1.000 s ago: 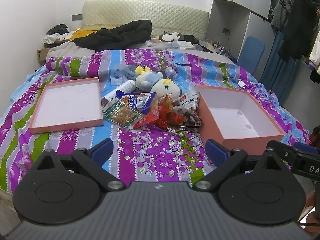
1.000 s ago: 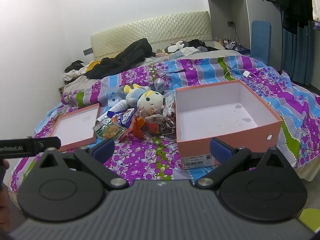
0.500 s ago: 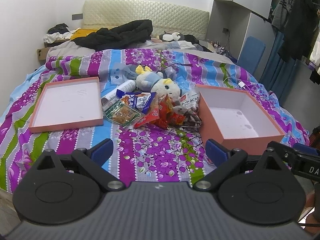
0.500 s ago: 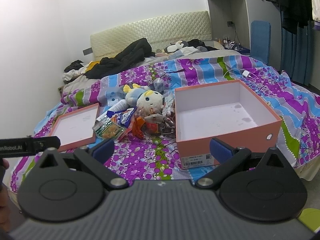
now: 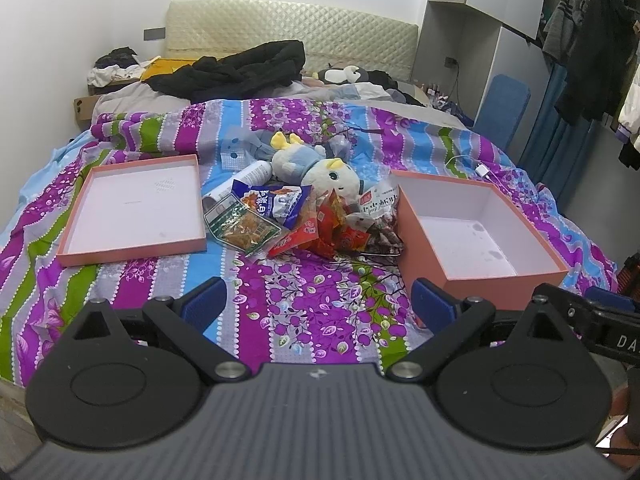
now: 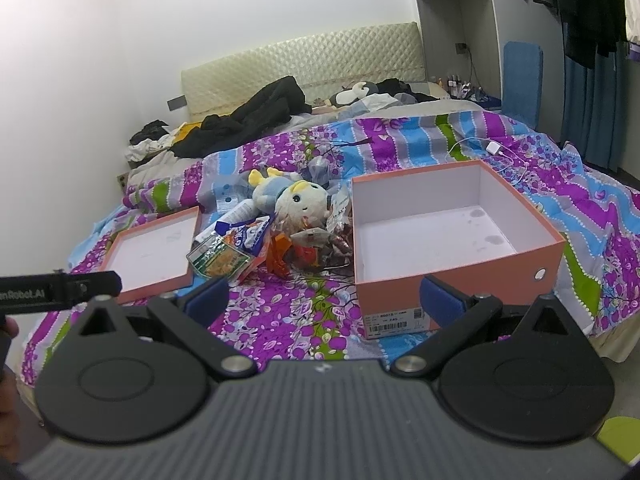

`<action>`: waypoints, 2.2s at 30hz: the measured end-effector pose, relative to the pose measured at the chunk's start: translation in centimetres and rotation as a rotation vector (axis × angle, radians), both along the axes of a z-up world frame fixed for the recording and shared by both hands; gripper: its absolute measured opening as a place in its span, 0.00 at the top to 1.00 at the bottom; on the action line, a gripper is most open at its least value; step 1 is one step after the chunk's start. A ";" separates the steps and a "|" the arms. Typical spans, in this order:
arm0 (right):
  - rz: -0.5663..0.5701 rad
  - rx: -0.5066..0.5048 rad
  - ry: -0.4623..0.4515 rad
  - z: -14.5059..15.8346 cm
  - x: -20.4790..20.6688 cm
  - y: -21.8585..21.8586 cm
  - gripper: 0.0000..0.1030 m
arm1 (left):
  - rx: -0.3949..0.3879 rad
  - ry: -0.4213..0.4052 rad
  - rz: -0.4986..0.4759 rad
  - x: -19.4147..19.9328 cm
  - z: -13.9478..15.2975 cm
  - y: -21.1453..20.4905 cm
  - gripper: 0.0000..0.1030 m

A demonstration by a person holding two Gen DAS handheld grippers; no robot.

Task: Organize snacks

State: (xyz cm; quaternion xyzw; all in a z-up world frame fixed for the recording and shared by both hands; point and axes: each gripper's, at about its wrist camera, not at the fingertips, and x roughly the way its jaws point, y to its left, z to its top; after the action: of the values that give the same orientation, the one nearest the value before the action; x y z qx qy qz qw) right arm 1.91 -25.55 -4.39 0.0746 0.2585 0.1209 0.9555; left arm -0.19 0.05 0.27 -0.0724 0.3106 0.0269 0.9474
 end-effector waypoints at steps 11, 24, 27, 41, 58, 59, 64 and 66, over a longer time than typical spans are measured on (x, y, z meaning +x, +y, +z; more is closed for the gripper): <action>0.003 -0.004 0.009 -0.2 0.1 0.2 0.00 | -0.006 0.003 -0.005 0.0 0.0 0.1 0.03; 0.011 -0.005 0.014 -0.7 0.2 0.5 0.00 | -0.016 0.014 -0.006 0.4 -0.6 0.1 0.03; 0.009 -0.008 0.016 -0.9 0.3 0.5 0.00 | -0.024 0.017 -0.010 0.6 -0.8 0.2 0.03; 0.017 -0.010 0.047 -1.8 1.3 0.8 0.00 | -0.050 0.048 -0.019 1.9 -2.5 1.2 0.03; 0.016 -0.007 0.089 -4.8 3.2 1.4 0.00 | -0.033 0.079 -0.060 5.3 -6.1 2.3 0.03; 0.028 -0.013 0.087 -5.1 3.5 1.7 0.00 | -0.034 0.081 -0.069 5.6 -6.5 2.3 0.03; 0.070 -0.043 0.080 -6.4 4.5 3.2 0.04 | -0.051 0.063 -0.085 7.3 -8.1 3.6 0.04; 0.091 -0.060 0.074 -6.7 4.9 3.9 0.05 | -0.060 0.060 -0.103 8.1 -8.6 4.0 0.04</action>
State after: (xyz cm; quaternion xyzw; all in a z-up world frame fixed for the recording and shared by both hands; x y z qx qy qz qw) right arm 6.85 -21.62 -11.08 0.0387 0.3005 0.1535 0.9406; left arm 7.93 4.02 -8.37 -0.0837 0.3428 -0.0292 0.9352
